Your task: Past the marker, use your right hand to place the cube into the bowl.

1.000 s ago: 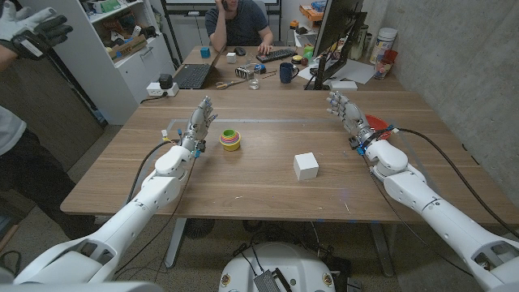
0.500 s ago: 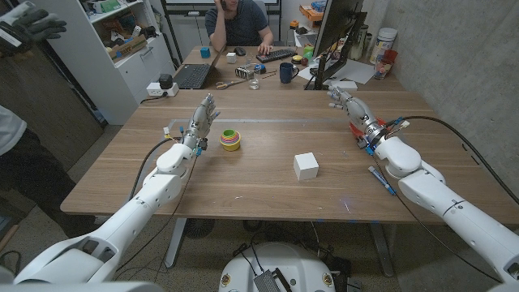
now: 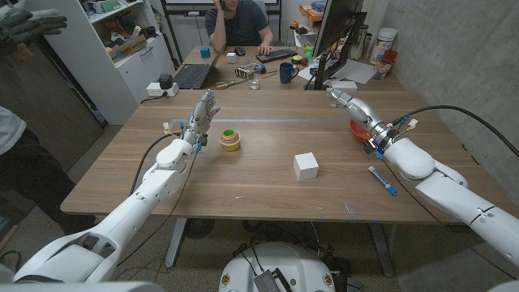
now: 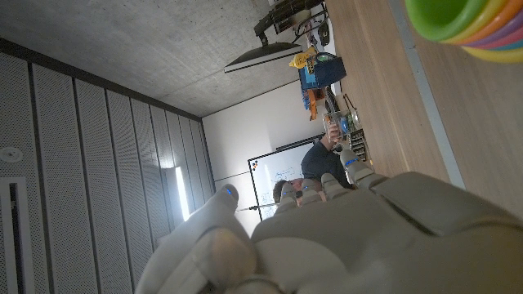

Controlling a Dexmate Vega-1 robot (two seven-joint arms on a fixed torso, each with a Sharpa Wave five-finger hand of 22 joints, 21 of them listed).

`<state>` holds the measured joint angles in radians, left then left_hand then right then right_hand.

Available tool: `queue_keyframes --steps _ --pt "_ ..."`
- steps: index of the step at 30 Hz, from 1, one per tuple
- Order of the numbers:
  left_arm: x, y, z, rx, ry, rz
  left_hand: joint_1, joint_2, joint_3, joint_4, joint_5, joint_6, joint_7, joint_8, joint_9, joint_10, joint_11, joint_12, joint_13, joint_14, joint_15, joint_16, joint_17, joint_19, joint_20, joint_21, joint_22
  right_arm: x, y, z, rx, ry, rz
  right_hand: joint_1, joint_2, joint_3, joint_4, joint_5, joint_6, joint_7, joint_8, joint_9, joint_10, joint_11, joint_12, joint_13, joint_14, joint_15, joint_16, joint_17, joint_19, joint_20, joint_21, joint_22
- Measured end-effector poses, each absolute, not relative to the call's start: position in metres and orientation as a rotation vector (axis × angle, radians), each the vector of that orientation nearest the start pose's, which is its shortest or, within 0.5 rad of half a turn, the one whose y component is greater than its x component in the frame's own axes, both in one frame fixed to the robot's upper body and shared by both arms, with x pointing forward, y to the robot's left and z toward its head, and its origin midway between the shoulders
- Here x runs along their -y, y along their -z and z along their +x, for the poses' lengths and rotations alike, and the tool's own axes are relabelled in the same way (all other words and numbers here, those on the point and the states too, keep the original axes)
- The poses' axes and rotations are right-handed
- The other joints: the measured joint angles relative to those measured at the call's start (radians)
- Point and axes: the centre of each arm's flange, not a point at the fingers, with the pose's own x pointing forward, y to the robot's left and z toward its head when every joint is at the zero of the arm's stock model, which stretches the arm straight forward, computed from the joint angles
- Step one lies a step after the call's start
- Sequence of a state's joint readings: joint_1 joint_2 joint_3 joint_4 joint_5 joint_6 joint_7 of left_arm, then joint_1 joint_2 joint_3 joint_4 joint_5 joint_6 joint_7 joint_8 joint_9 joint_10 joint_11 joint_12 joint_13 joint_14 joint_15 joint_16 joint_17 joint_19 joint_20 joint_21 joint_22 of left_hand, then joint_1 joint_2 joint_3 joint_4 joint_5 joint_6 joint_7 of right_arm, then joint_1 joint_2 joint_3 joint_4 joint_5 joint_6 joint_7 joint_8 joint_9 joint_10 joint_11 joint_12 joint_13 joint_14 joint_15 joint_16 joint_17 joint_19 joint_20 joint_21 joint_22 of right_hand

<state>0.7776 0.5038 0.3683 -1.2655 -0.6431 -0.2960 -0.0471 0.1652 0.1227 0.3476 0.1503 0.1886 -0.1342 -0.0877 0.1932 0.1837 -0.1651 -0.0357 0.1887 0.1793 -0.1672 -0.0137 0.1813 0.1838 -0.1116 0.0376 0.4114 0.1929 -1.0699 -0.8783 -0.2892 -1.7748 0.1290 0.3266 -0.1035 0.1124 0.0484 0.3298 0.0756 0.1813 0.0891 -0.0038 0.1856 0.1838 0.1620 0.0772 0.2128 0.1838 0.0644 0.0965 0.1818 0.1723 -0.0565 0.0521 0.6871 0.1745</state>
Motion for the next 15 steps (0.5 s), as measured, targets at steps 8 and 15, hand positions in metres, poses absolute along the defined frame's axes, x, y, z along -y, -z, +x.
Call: queue_keyframes --steps 8,15 --pt "-0.289 -0.012 0.659 0.646 0.217 -0.026 0.0 0.0 0.0 0.0 0.0 0.0 0.0 0.003 0.0 0.0 0.0 0.0 0.0 0.0 0.0 0.0 0.0 0.0 0.0 0.0 0.0 0.287 -0.011 0.531 0.858 -0.118 -0.859 0.0 -0.034 -0.018 -0.012 0.004 -0.005 -0.005 0.0 0.0 -0.009 -0.005 -0.003 0.0 0.0 0.0 0.0 0.0 0.018 0.032 0.0 0.0" --pt "-0.283 -0.014 0.658 0.644 0.228 -0.016 0.0 0.0 0.0 0.0 0.0 0.0 0.0 0.003 0.0 0.0 0.0 0.0 0.0 0.0 0.0 0.0 0.0 0.0 0.0 0.0 0.0 0.273 -0.01 0.495 0.911 -0.091 -0.997 0.012 -0.067 -0.034 -0.028 0.012 -0.011 -0.011 0.0 0.0 -0.014 -0.011 -0.008 0.0 0.008 -0.003 0.0 0.0 0.056 0.07 0.0 -0.002"
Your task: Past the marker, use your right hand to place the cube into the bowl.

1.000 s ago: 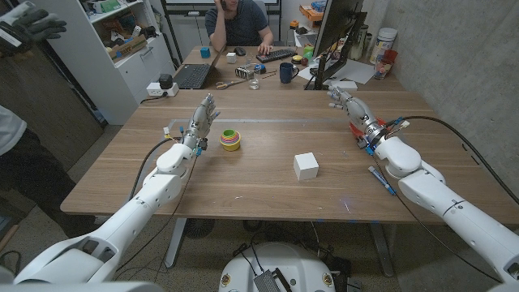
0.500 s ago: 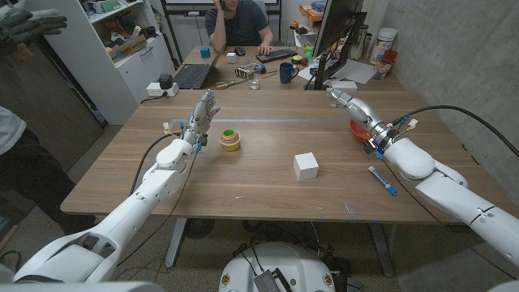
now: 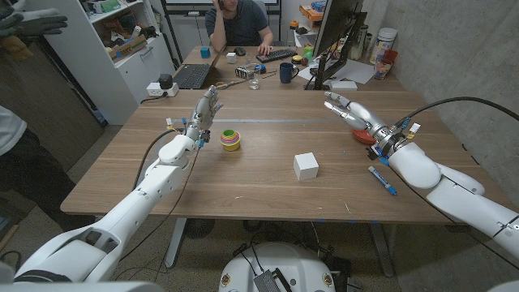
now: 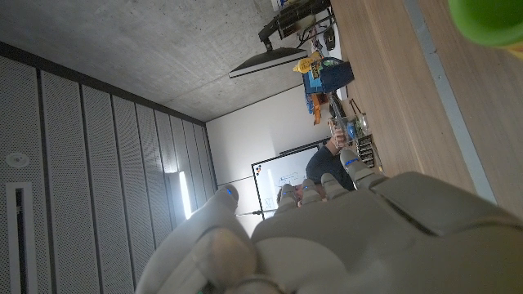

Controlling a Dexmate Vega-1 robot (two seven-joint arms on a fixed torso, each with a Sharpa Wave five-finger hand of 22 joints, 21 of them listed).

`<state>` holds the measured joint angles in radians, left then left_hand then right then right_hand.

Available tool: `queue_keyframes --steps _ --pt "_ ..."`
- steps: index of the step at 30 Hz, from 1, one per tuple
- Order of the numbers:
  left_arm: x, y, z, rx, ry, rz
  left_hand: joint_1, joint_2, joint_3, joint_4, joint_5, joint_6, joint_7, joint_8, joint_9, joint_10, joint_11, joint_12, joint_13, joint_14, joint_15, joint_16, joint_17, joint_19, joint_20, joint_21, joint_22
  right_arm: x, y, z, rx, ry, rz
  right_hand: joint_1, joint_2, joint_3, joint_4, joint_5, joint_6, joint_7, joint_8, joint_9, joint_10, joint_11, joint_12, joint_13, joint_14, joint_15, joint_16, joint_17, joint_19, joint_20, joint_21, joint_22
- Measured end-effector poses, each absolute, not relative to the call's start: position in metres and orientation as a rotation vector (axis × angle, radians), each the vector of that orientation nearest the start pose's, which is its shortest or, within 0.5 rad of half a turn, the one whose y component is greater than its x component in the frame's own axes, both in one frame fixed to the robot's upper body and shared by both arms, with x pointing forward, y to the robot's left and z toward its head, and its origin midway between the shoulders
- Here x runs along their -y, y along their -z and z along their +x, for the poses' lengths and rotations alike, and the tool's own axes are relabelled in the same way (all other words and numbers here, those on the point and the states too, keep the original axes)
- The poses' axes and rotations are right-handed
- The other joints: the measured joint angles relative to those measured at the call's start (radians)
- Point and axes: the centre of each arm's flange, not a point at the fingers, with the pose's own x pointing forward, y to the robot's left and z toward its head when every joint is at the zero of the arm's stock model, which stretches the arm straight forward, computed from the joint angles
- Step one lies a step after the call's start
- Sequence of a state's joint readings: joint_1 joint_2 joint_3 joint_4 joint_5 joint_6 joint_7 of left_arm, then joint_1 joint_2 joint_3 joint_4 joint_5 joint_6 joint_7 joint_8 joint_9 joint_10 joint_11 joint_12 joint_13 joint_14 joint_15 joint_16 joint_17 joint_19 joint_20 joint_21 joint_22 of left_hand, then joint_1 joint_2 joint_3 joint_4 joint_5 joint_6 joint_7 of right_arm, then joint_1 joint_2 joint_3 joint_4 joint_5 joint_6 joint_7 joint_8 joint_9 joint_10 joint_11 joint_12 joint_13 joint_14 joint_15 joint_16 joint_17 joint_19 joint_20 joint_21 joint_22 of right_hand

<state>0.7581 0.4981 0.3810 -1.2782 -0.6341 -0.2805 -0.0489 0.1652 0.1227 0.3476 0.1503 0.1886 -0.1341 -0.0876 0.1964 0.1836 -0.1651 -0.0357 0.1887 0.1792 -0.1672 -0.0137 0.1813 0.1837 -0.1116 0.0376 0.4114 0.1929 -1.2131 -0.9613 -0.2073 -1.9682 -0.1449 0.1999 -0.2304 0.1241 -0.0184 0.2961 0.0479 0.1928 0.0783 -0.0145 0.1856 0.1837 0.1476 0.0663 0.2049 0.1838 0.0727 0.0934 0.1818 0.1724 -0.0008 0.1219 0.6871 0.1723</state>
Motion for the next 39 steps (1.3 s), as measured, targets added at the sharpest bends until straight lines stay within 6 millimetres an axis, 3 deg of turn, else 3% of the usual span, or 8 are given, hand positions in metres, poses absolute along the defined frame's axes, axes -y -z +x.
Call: queue_keyframes --steps 4,8,12,16,23,39 --pt "-0.282 -0.015 0.657 0.648 0.227 -0.014 0.0 0.0 0.0 0.0 0.0 0.0 0.0 0.0 0.0 0.0 0.0 0.0 0.0 0.0 0.0 0.0 0.0 0.0 0.0 0.0 0.0 0.273 -0.01 0.491 0.921 -0.056 -1.051 0.023 -0.023 -0.009 -0.024 0.004 0.004 -0.004 0.001 0.0 -0.005 -0.005 0.0 0.0 0.029 -0.005 0.007 0.0 0.054 0.026 0.0 0.0" --pt "-0.282 -0.015 0.656 0.649 0.224 -0.012 0.0 0.0 0.0 0.0 0.0 0.0 0.0 0.0 0.0 0.0 0.0 0.0 0.0 0.0 0.0 0.0 0.0 0.0 0.0 0.0 0.0 0.262 -0.007 0.472 0.963 -0.009 -1.125 0.056 -0.045 -0.011 -0.057 0.011 0.022 -0.022 0.008 0.0 0.032 -0.02 0.015 0.0 0.073 -0.014 0.012 0.0 0.131 0.058 0.0 0.0" --pt "-0.281 -0.013 0.656 0.647 0.222 -0.013 0.0 0.0 0.0 0.0 0.0 0.0 0.0 0.0 0.0 0.0 0.0 0.0 0.0 0.0 0.0 0.0 0.0 0.0 0.0 0.0 0.0 0.256 -0.006 0.464 0.98 0.023 -1.179 0.086 -0.041 -0.007 -0.072 0.015 0.031 -0.031 0.008 0.0 0.04 -0.029 0.016 0.0 0.087 -0.021 0.012 0.0 0.175 0.072 0.0 0.0" --pt "-0.281 -0.011 0.655 0.645 0.223 -0.013 0.0 0.0 0.0 0.0 0.0 0.0 0.0 0.0 0.0 0.0 0.0 0.0 0.0 0.0 0.0 0.0 0.0 0.0 0.0 0.0 0.0 0.251 -0.005 0.459 0.992 0.049 -1.237 0.11 -0.057 -0.012 -0.095 0.015 0.043 -0.043 0.008 0.0 0.047 -0.036 0.016 0.0 0.111 -0.027 0.012 0.0 0.219 0.078 0.0 -0.002" --pt "-0.28 -0.009 0.653 0.643 0.227 -0.011 0.0 0.0 0.0 0.0 0.0 0.0 0.0 0.0 0.0 0.0 0.0 0.0 0.0 0.0 0.0 0.0 0.0 0.0 0.0 0.0 0.0 0.238 -0.003 0.448 0.994 0.078 -1.35 0.156 -0.09 -0.019 -0.13 0.019 0.041 -0.088 0.008 0.0 0.037 -0.046 0.016 0.0 0.119 -0.028 0.012 0.0 0.256 0.091 -0.014 -0.005" --pt "-0.276 -0.005 0.649 0.644 0.251 -0.007 0.0 0.0 0.0 0.0 0.0 0.0 0.0 0.0 0.0 0.0 0.0 0.0 0.0 0.0 0.0 0.0 0.0 0.0 0.0 0.0 0.0 0.217 0.0 0.443 0.932 0.06 -1.534 0.195 -0.118 -0.041 -0.16 0.034 0.026 -0.148 0.003 0.0 -0.018 -0.064 -0.008 0.0 0.111 -0.031 -0.001 0.0 0.283 0.089 -0.053 -0.005"
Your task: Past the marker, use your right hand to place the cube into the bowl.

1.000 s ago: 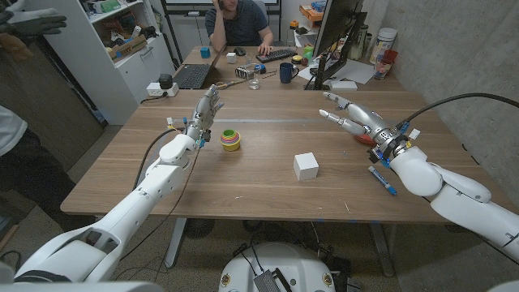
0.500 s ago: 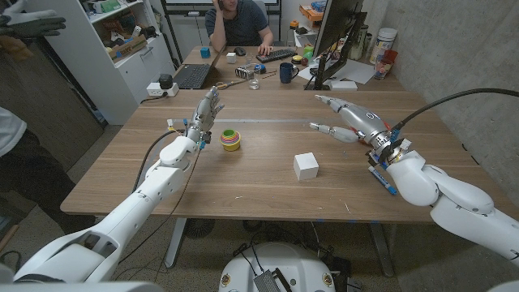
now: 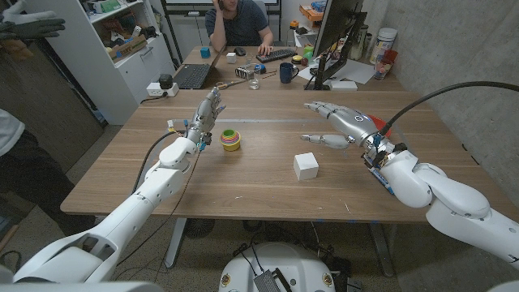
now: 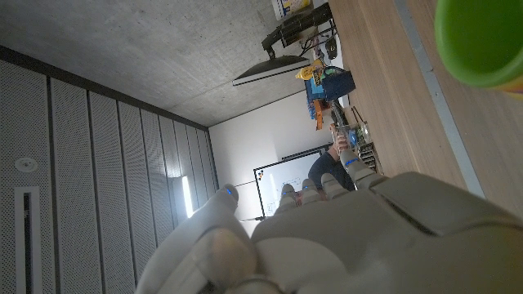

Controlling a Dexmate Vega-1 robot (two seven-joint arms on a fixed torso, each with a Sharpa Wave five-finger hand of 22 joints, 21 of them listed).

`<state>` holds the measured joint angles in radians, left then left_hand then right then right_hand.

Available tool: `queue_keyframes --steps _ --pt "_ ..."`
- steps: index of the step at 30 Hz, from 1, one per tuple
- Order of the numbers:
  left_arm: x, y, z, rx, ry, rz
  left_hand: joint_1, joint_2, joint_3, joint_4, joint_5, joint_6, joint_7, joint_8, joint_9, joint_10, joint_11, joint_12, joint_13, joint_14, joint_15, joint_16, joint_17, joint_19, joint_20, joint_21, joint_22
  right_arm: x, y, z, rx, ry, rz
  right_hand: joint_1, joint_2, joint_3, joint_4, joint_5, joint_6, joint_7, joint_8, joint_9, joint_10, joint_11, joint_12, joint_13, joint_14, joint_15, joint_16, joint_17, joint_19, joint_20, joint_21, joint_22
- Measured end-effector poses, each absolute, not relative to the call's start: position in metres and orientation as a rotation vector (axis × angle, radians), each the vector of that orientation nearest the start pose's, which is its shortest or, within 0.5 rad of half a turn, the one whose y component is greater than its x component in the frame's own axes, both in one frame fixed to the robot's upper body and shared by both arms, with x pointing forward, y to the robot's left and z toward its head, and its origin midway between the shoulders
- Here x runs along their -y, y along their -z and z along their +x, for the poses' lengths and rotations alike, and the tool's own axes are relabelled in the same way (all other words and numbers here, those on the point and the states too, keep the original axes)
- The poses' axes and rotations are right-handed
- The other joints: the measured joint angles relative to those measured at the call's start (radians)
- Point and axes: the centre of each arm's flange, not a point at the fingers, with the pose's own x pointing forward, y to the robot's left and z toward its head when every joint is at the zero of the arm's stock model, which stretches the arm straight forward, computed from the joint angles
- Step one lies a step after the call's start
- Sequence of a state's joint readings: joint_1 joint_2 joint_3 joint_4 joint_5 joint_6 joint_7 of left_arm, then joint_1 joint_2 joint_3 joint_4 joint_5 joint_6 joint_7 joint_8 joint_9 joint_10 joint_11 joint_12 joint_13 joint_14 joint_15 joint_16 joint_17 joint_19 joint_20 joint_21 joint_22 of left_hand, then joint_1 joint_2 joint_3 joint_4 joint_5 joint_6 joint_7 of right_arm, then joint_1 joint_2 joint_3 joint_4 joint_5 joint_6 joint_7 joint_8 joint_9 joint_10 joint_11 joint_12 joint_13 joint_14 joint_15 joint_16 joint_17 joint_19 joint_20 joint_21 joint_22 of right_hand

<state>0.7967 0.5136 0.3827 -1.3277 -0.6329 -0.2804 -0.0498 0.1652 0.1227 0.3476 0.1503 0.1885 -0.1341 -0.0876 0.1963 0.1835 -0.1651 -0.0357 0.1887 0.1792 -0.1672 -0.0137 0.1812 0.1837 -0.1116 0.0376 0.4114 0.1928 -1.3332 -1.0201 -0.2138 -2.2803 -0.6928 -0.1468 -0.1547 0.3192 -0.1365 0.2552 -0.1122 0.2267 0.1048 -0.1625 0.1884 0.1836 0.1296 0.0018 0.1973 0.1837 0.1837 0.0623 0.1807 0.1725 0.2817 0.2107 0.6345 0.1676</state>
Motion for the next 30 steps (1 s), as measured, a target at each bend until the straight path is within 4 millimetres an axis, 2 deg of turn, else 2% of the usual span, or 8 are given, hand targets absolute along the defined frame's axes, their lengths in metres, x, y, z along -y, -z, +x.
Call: queue_keyframes --steps 7,15,20,30 --pt "-0.275 -0.003 0.648 0.641 0.26 -0.003 0.0 0.0 0.0 0.0 0.0 0.004 -0.004 0.0 0.0 0.0 0.0 0.0 0.0 0.0 0.0 0.0 0.0 0.0 0.0 0.0 0.0 0.21 0.001 0.445 0.884 0.03 -1.59 0.033 -0.022 -0.016 -0.016 0.024 -0.032 -0.004 -0.001 0.0 -0.049 -0.005 -0.006 0.0 -0.023 0.005 0.0 0.0 0.025 0.004 -0.017 0.0" --pt "-0.275 0.0 0.648 0.636 0.262 0.002 0.0 0.0 0.0 0.0 0.0 0.004 -0.004 0.0 0.0 0.0 0.0 0.0 0.0 0.0 0.0 0.0 0.0 0.0 0.0 0.0 0.0 0.204 0.004 0.448 0.837 0.007 -1.644 0.042 -0.024 -0.022 -0.022 0.03 -0.039 -0.011 -0.001 0.0 -0.064 -0.007 -0.006 0.0 -0.027 0.009 0.0 0.0 0.029 0.007 -0.029 0.0" --pt "-0.276 0.002 0.647 0.633 0.259 0.008 0.0 0.0 0.0 0.0 0.0 0.004 -0.004 0.0 0.0 0.0 0.0 0.0 0.0 0.0 0.0 0.0 0.0 0.0 0.0 0.0 0.0 0.202 0.006 0.449 0.818 -0.009 -1.662 0.042 -0.024 -0.026 -0.026 0.036 -0.037 -0.02 -0.001 0.0 -0.075 -0.007 -0.012 0.0 -0.029 0.007 -0.004 0.0 0.039 -0.004 -0.029 0.0" --pt "-0.276 0.005 0.644 0.631 0.255 0.021 0.0 0.0 0.0 0.0 0.0 0.008 0.0 0.0 0.0 0.0 0.0 0.0 0.0 0.0 0.0 0.0 0.0 -0.006 0.006 0.0 0.0 0.195 0.011 0.451 0.79 -0.056 -1.701 0.066 -0.023 -0.034 -0.034 0.048 -0.063 -0.037 -0.007 0.0 -0.112 -0.011 -0.016 0.0 -0.045 0.013 -0.004 0.0 0.044 0.002 -0.052 0.0"
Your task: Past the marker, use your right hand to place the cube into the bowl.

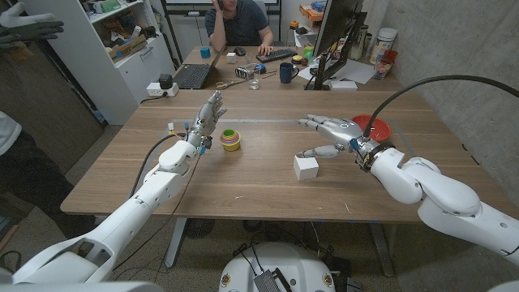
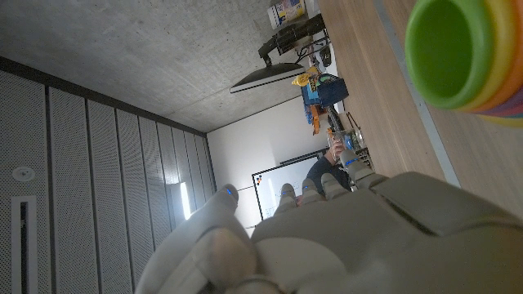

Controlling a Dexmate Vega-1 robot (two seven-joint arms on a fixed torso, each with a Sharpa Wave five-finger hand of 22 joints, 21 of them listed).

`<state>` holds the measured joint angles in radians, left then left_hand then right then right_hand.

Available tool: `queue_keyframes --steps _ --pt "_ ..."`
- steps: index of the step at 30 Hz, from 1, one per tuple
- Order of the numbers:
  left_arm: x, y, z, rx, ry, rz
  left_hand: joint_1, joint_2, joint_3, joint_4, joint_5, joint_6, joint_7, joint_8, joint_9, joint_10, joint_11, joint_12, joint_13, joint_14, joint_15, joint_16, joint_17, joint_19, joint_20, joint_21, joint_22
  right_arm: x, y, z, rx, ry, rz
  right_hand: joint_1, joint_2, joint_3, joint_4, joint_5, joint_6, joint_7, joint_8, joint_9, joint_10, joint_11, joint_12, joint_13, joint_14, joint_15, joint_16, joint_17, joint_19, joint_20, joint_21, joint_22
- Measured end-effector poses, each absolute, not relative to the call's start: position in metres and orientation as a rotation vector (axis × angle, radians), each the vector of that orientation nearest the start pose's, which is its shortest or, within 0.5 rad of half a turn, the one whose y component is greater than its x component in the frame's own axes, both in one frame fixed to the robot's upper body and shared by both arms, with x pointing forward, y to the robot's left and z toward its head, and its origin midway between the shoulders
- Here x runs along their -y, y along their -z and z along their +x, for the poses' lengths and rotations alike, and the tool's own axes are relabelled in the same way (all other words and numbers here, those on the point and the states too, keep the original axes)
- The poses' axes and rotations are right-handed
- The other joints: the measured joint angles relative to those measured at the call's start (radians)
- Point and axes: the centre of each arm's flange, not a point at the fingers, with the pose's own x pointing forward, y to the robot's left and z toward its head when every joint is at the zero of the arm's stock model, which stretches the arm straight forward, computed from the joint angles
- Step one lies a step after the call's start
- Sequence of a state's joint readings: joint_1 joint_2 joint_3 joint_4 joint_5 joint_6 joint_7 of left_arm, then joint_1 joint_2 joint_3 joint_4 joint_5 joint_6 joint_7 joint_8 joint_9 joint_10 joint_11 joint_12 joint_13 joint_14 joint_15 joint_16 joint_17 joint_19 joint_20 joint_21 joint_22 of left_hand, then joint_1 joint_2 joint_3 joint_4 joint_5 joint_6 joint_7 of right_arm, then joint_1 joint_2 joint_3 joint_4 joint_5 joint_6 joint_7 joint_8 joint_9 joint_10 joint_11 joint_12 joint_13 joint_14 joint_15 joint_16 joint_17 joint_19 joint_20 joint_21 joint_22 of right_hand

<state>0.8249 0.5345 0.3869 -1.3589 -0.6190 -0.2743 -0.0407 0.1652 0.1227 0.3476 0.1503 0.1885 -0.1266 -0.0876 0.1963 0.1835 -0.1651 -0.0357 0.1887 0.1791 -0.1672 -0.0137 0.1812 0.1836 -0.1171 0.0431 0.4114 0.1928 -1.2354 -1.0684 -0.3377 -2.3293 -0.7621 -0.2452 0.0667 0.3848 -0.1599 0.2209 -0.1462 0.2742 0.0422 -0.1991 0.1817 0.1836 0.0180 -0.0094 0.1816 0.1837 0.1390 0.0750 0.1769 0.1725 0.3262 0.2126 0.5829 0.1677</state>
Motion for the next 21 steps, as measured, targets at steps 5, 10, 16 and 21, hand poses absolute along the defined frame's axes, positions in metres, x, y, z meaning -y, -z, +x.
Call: queue_keyframes --steps 5,10,16,21 --pt "-0.275 0.006 0.643 0.631 0.253 0.029 0.0 0.0 0.0 0.0 0.0 0.0 0.0 0.0 0.0 -0.004 0.004 0.0 0.0 0.0 0.0 0.0 0.0 0.0 0.0 0.0 0.0 0.192 0.014 0.451 0.788 -0.071 -1.716 0.013 -0.002 -0.008 0.0 0.011 -0.025 -0.008 -0.005 0.0 -0.021 -0.003 0.0 0.0 -0.005 -0.005 0.0 0.0 0.005 0.005 -0.01 0.0" --pt "-0.275 0.006 0.642 0.632 0.251 0.032 -0.004 -0.004 0.0 0.0 0.0 0.0 0.0 0.0 0.0 -0.006 0.006 0.0 0.0 0.0 0.0 0.0 0.0 0.0 0.0 0.0 0.0 0.188 0.015 0.45 0.788 -0.086 -1.727 0.014 -0.003 -0.012 0.004 0.015 -0.03 -0.013 -0.005 0.0 -0.021 -0.003 0.0 0.0 -0.005 -0.005 0.0 0.0 0.013 -0.002 -0.014 0.0" --pt "-0.274 0.009 0.641 0.629 0.253 0.035 -0.005 -0.005 -0.004 0.004 0.0 0.0 0.0 0.0 0.0 -0.006 0.006 0.0 0.0 0.0 0.0 0.0 0.0 0.0 0.0 0.0 0.0 0.184 0.019 0.451 0.767 -0.109 -1.765 0.024 0.007 -0.017 0.0 0.022 -0.03 -0.013 -0.005 0.005 -0.026 -0.008 0.0 -0.002 -0.005 -0.005 0.0 0.0 0.028 -0.003 -0.022 0.0" --pt "-0.274 0.009 0.641 0.629 0.253 0.035 -0.005 -0.005 -0.004 0.004 0.0 0.0 0.0 0.0 0.0 -0.006 0.006 0.0 0.0 0.0 0.0 0.0 0.0 0.0 0.0 0.0 0.0 0.178 0.021 0.453 0.754 -0.121 -1.803 0.036 0.019 -0.02 0.003 0.022 -0.03 -0.013 0.0 0.005 -0.026 -0.008 0.008 -0.002 0.001 -0.011 0.005 0.0 0.05 -0.004 -0.022 0.0"
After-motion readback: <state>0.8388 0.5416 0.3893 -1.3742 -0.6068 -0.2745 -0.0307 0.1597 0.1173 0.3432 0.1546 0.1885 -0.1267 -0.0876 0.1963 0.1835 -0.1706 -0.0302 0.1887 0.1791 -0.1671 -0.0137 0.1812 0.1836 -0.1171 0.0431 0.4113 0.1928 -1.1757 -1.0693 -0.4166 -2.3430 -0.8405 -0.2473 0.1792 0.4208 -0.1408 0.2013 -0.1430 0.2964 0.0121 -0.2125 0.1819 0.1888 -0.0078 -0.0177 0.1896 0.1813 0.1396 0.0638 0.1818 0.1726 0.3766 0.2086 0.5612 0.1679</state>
